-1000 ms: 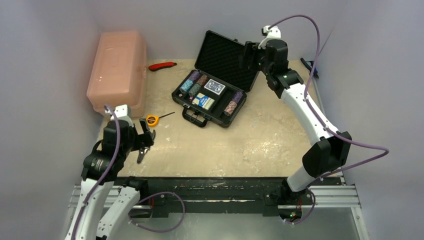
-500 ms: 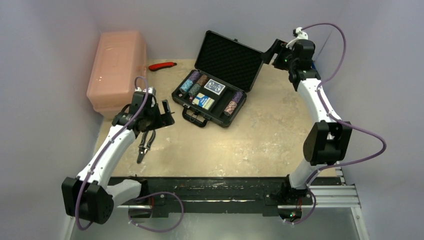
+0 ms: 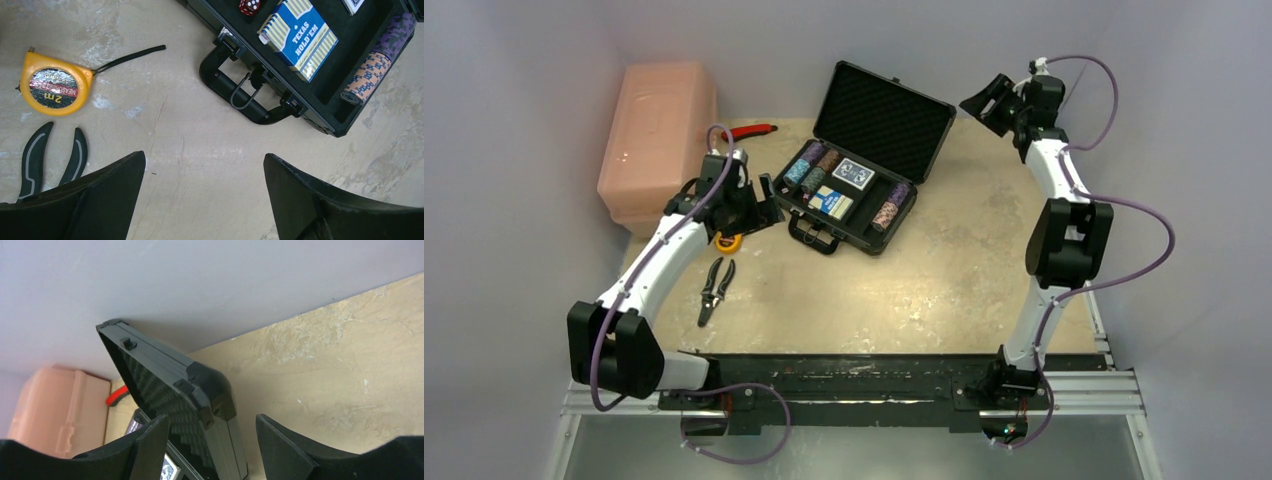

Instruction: Pack up texas hold em set

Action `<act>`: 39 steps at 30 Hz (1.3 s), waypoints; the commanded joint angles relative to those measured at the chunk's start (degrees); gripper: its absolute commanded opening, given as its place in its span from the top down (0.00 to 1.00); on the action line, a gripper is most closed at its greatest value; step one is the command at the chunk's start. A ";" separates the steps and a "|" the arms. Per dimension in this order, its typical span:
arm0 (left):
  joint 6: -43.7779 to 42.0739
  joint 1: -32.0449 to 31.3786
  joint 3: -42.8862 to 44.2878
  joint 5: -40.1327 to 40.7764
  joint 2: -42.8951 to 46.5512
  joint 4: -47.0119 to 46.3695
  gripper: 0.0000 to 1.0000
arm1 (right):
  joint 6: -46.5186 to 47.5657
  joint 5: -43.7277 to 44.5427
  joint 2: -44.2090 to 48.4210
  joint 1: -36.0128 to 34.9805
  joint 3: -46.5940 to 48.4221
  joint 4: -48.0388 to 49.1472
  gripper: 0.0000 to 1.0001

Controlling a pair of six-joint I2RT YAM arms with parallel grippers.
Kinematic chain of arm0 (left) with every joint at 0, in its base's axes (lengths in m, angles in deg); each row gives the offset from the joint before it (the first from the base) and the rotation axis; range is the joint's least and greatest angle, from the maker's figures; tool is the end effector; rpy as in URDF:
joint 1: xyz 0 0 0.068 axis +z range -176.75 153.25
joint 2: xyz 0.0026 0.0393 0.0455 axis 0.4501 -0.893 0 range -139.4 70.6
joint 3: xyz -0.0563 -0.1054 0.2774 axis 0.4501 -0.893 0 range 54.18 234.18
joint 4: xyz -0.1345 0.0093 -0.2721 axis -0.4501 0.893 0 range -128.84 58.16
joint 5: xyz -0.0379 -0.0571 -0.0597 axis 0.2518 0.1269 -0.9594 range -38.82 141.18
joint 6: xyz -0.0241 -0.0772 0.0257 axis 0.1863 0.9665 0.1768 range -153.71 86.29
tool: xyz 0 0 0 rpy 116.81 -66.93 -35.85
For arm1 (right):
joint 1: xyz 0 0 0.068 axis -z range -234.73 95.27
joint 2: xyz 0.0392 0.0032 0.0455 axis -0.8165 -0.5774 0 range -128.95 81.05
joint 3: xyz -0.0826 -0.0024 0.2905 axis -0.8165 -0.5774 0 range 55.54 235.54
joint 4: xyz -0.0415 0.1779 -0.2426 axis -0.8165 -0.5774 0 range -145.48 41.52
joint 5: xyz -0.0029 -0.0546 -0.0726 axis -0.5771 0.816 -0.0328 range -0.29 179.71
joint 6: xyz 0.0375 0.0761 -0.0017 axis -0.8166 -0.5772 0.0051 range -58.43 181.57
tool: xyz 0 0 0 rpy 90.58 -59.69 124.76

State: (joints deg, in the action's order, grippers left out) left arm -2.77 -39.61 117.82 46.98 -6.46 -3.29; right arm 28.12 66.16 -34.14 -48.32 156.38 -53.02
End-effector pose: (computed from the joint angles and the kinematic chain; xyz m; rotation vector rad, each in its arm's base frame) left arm 0.3372 -0.0825 0.2794 -0.3546 2.4442 -0.4287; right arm 0.5750 -0.0347 0.3198 0.3845 1.8966 0.7076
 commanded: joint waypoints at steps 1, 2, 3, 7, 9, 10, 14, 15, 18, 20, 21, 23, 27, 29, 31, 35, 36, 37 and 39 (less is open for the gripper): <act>0.89 0.21 3.73 0.35 -2.21 -2.01 0.13 | -6.03 -1.54 -1.46 0.76 5.16 3.93 0.34; 0.88 0.25 4.32 0.34 -2.79 -1.97 0.14 | -6.88 -1.16 -2.98 0.97 6.14 4.00 0.36; 0.88 0.21 4.85 0.41 -3.26 -2.00 0.14 | -7.77 -1.03 -4.33 1.16 7.45 4.01 0.38; 0.52 0.21 6.13 0.58 -4.37 -3.45 0.18 | -10.92 -3.52 -9.80 2.10 12.81 4.35 0.44; 0.05 0.21 6.51 -0.31 -4.75 -5.34 0.19 | -11.79 -4.18 -11.89 2.37 15.59 4.36 0.47; 0.02 0.21 6.89 -1.07 -5.16 -6.21 0.21 | -11.96 -4.28 -12.90 2.45 16.87 4.14 0.48; 0.76 0.21 9.57 -3.82 -7.93 -8.21 0.28 | -12.69 -5.68 -17.14 2.46 21.06 2.57 0.54; 1.13 0.21 10.18 -4.55 -8.69 -9.00 0.29 | -12.76 -6.42 -17.95 2.46 21.83 2.28 0.55; 2.42 0.12 12.61 -7.12 -11.95 -11.42 0.37 | -13.39 -9.63 -20.19 2.43 22.64 3.28 0.63; 3.12 -0.01 14.91 -9.14 -14.33 -12.28 0.49 | -13.48 -12.46 -21.23 2.40 23.22 3.46 0.64; 3.30 -0.12 16.87 -9.91 -15.60 -12.29 0.56 | -13.29 -14.06 -21.72 2.31 23.64 3.20 0.64; 3.91 -0.35 20.24 -11.44 -18.56 -11.84 0.68 | -12.56 -16.74 -22.36 2.04 23.96 2.17 0.64; 4.66 -1.35 25.64 -13.13 -23.01 -11.47 0.82 | -10.64 -20.01 -22.30 1.69 21.92 1.58 0.64; 4.89 -1.98 28.18 -13.93 -24.95 -11.63 0.88 | -10.26 -21.41 -22.09 1.28 21.27 2.04 0.64; 5.04 -2.65 31.04 -14.96 -27.09 -11.85 0.90 | -9.97 -22.92 -22.24 0.72 21.62 2.07 0.64; 5.77 -4.00 36.52 -16.59 -31.32 -11.80 0.92 | -9.97 -24.33 -21.58 -0.52 21.24 2.40 0.64; 6.29 -4.36 37.88 -16.87 -32.53 -11.88 0.92 | -9.90 -24.35 -21.34 -0.92 21.05 2.36 0.63; 6.78 -4.56 39.13 -17.28 -33.67 -11.87 0.91 | -9.84 -24.43 -21.16 -1.22 20.80 2.34 0.63; 7.74 -5.00 42.12 -17.54 -35.91 -11.81 0.91 | -9.79 -24.52 -20.83 -1.88 20.32 2.42 0.63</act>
State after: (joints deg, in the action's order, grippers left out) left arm 2.69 -43.70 153.71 31.92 -39.26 -13.10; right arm 17.54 46.57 -57.60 -46.99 177.10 -51.84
